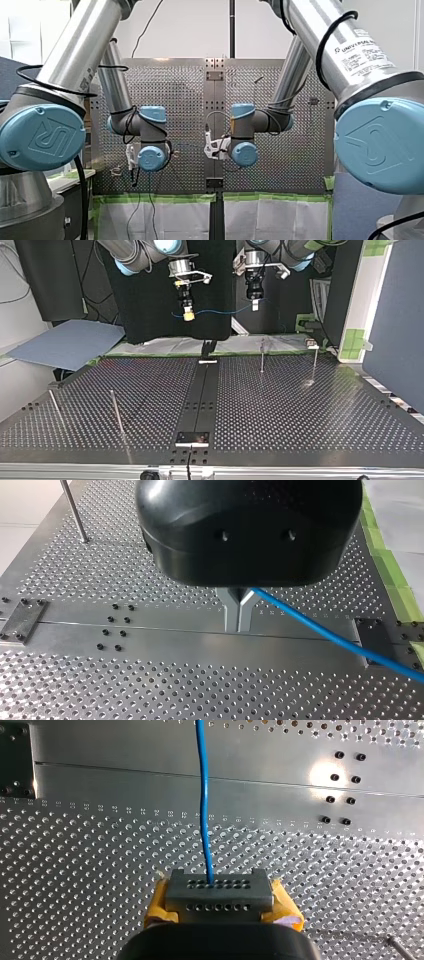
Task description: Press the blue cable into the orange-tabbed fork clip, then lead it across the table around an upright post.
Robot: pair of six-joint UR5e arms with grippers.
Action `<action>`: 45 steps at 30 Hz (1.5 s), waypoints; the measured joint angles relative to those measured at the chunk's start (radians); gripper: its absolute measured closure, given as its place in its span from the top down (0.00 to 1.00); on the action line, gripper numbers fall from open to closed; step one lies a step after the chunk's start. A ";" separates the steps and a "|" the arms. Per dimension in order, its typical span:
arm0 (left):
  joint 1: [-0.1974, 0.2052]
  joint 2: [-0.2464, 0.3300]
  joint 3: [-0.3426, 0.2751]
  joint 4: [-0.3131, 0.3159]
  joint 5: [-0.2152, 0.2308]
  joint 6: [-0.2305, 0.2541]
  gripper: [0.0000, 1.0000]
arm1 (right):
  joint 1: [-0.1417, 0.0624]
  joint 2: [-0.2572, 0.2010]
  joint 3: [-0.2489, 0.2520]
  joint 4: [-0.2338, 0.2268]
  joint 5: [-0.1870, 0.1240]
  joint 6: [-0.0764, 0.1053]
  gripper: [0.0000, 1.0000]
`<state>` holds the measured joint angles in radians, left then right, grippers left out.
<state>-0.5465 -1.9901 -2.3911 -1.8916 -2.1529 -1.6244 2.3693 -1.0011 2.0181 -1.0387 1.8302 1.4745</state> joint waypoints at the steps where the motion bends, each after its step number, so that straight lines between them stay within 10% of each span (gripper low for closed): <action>1: 0.000 0.000 0.000 0.000 0.000 0.000 0.00 | 0.000 0.000 0.000 0.000 0.000 0.000 0.00; 11: -0.006 -0.006 -0.005 -0.006 0.006 0.005 0.00 | 0.001 0.001 0.001 0.001 0.001 0.001 0.00; 21: -0.027 -0.080 -0.013 -0.091 0.078 0.014 0.00 | 0.053 0.071 0.022 0.037 0.071 0.050 0.00; 38: -0.031 -0.079 -0.010 -0.120 0.076 0.005 0.00 | 0.054 0.167 0.026 0.036 0.097 0.056 0.00; 45: -0.042 -0.026 0.008 -0.120 0.030 -0.048 0.00 | 0.039 0.127 0.040 0.020 0.098 0.107 0.00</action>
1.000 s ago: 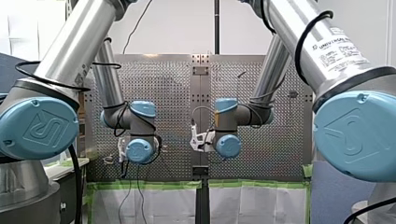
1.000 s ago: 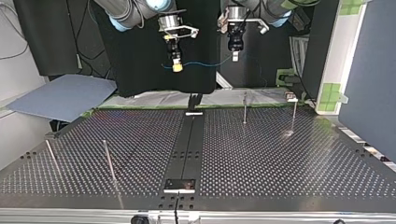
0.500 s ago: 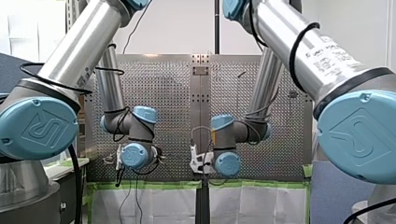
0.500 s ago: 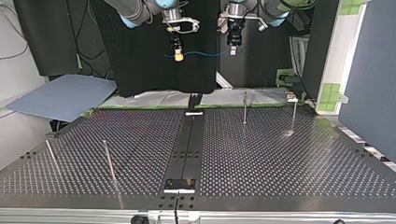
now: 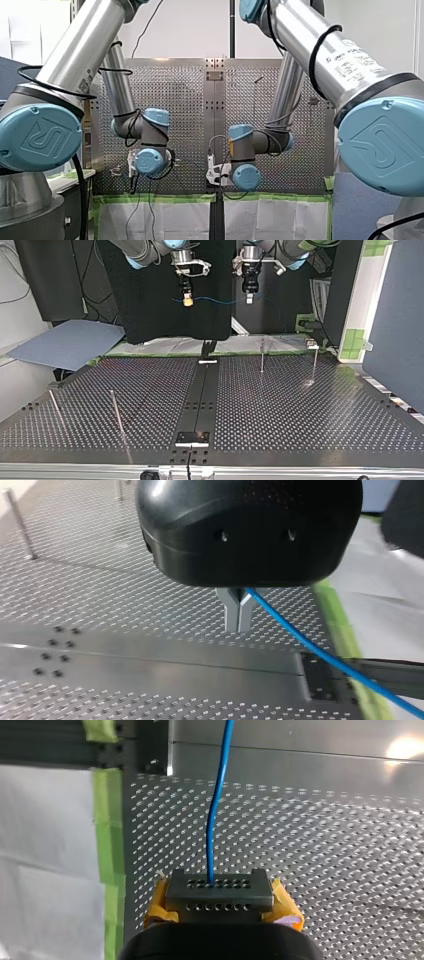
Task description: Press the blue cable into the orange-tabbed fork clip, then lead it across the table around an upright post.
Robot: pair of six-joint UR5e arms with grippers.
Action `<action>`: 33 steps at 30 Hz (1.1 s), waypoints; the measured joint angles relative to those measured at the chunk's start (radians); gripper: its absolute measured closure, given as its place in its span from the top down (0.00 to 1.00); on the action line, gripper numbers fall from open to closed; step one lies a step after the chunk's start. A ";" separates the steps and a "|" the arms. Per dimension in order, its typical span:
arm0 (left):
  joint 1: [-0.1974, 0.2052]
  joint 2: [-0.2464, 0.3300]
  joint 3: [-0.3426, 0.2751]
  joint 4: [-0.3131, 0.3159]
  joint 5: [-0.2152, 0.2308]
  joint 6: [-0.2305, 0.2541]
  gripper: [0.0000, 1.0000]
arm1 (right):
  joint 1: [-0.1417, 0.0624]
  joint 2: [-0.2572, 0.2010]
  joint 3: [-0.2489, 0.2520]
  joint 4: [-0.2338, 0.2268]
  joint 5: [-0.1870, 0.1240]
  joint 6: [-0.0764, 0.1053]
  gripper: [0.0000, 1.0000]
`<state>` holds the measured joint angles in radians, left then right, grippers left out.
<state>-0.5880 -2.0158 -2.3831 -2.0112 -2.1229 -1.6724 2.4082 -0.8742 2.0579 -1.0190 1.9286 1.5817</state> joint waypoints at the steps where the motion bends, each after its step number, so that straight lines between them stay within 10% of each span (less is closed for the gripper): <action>1: 0.000 0.007 0.000 -0.002 -0.003 -0.007 0.00 | -0.001 -0.008 0.000 0.006 -0.006 0.009 0.00; 12: 0.014 0.110 -0.035 -0.004 -0.015 -0.110 0.00 | -0.021 -0.116 0.010 0.100 -0.075 0.104 0.00; 20: 0.065 0.181 -0.105 0.058 0.007 -0.174 0.00 | -0.022 -0.176 0.005 0.063 -0.112 0.126 0.00; 33: 0.188 0.137 -0.173 0.133 0.128 -0.158 0.00 | -0.028 -0.094 -0.066 -0.032 -0.154 0.141 0.00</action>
<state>-0.4002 -1.8784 -2.5563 -1.8785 -1.9950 -1.8302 2.3801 -0.9684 1.9916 -1.0507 1.7751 1.7223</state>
